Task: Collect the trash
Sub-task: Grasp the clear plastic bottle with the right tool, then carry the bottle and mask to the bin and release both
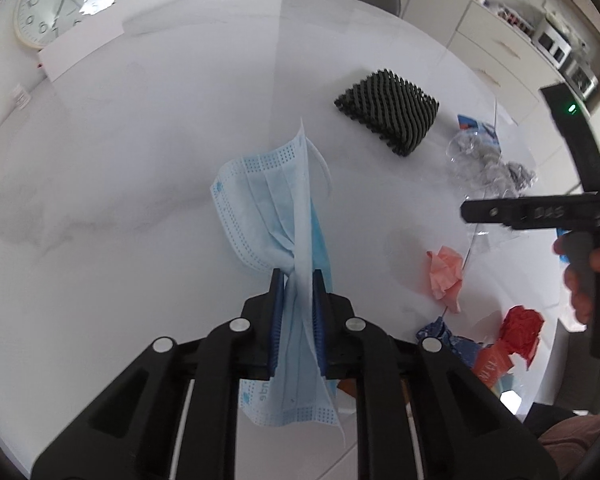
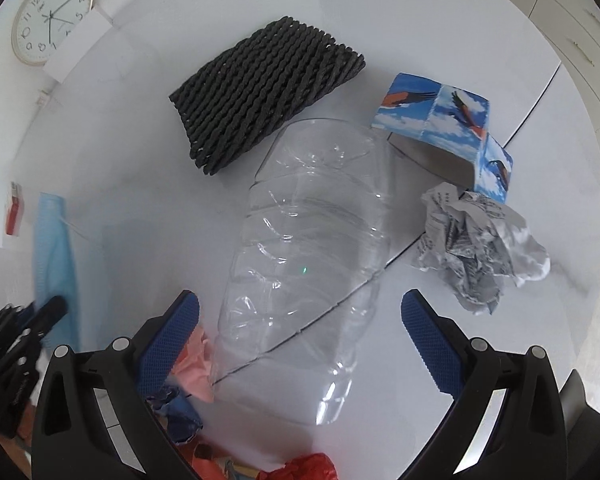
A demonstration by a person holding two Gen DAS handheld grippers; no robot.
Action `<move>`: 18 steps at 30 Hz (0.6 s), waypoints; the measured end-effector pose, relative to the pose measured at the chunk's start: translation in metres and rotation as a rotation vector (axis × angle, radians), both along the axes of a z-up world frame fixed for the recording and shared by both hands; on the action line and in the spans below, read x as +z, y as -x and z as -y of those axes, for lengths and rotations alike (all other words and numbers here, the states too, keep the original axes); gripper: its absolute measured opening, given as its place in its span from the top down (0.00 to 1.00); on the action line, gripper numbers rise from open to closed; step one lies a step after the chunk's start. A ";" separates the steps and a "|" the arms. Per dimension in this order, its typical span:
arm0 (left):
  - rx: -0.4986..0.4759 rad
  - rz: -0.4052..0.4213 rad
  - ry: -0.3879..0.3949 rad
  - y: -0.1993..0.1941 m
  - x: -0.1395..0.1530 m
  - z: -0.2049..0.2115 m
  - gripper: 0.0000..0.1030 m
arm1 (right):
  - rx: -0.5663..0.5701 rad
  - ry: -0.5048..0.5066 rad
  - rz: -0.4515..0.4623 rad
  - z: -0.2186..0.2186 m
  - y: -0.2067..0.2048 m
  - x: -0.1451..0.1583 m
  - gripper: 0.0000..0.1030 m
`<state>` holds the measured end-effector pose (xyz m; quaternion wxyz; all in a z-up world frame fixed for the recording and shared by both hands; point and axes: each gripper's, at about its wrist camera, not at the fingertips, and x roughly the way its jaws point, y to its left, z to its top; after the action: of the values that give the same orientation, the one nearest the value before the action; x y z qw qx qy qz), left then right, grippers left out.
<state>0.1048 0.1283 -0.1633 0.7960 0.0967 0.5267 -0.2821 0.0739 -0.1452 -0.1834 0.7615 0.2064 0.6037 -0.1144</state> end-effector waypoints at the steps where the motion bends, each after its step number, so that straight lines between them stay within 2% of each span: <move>1: 0.011 0.002 0.008 0.003 0.004 -0.002 0.87 | 0.009 0.007 -0.006 -0.001 -0.001 -0.002 0.15; 2: 0.019 0.004 0.012 0.006 0.008 -0.004 0.87 | 0.016 0.002 -0.010 -0.002 -0.002 -0.004 0.23; 4: 0.023 0.013 0.013 0.012 0.014 -0.005 0.87 | 0.025 0.002 -0.007 -0.004 -0.002 -0.006 0.30; 8: 0.038 0.026 0.020 0.025 0.025 -0.004 0.87 | 0.062 0.004 0.016 -0.010 -0.002 0.001 0.31; 12: 0.047 0.038 0.027 0.037 0.035 -0.001 0.87 | 0.103 0.012 0.065 -0.012 0.002 0.020 0.32; 18: 0.029 0.054 0.025 0.065 0.050 0.022 0.87 | 0.168 -0.019 0.146 -0.006 0.033 0.055 0.33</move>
<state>0.0393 0.1063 -0.1136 0.8150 0.0867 0.5030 -0.2744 0.0410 -0.1393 -0.1283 0.8082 0.1702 0.5630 -0.0292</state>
